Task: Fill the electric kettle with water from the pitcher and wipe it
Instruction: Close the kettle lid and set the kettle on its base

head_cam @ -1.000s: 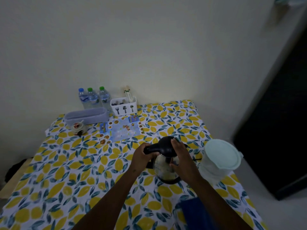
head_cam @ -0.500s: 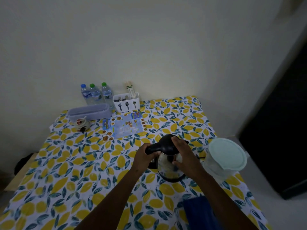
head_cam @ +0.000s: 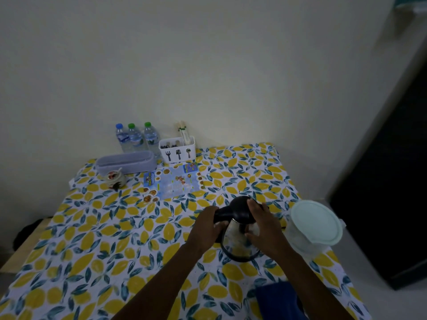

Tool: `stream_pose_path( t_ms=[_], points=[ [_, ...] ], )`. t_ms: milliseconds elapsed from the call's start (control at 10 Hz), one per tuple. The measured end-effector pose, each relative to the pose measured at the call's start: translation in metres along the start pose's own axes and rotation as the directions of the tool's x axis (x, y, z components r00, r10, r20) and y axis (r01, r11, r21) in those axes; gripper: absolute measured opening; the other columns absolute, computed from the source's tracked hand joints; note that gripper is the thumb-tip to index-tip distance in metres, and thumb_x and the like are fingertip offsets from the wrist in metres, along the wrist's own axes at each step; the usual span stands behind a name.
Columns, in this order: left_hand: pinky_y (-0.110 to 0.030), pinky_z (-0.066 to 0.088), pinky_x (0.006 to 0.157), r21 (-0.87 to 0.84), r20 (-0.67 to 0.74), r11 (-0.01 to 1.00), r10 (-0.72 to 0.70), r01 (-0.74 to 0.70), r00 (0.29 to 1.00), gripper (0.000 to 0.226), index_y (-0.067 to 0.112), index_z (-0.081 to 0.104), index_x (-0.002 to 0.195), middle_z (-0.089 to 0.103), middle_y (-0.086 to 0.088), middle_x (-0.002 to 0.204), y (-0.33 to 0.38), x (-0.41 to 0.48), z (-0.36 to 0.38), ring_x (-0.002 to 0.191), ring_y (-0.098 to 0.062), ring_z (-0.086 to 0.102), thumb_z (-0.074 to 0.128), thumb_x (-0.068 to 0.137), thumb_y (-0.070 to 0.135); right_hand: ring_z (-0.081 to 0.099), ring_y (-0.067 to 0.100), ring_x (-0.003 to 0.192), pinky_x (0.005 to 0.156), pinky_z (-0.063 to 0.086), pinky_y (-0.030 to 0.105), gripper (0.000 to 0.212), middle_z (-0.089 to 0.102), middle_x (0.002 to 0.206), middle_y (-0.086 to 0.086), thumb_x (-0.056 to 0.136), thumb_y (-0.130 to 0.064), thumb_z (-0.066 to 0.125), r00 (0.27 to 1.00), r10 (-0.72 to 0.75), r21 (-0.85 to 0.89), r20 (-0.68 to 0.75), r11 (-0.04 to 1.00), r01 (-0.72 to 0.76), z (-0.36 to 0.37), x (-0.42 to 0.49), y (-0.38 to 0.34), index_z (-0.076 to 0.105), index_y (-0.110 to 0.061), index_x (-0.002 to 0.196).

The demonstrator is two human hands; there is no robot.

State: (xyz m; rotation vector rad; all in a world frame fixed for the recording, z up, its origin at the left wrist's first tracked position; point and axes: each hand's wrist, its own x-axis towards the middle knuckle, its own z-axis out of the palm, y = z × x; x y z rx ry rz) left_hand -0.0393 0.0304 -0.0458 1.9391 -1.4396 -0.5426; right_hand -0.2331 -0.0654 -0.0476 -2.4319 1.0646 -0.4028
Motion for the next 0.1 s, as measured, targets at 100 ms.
stream_pose_path(
  t_ms=[100],
  points=[
    [-0.038,0.034,0.107,0.113,-0.001,0.993,0.023,-0.023,1.000,0.053,0.009,0.040,0.139,0.045,-0.013,0.143,-0.0001,-0.0003,-0.0137,0.132,-0.030,0.041,0.052,0.097,0.038,0.002,0.026,0.149,0.116,0.013,0.056,0.082,0.009,0.162,-0.002,0.087,-0.039,0.059,0.999,0.026,-0.138,-0.034,0.990,-0.031,0.0013,0.0038,-0.0052,0.010,-0.026,0.151]
  ],
)
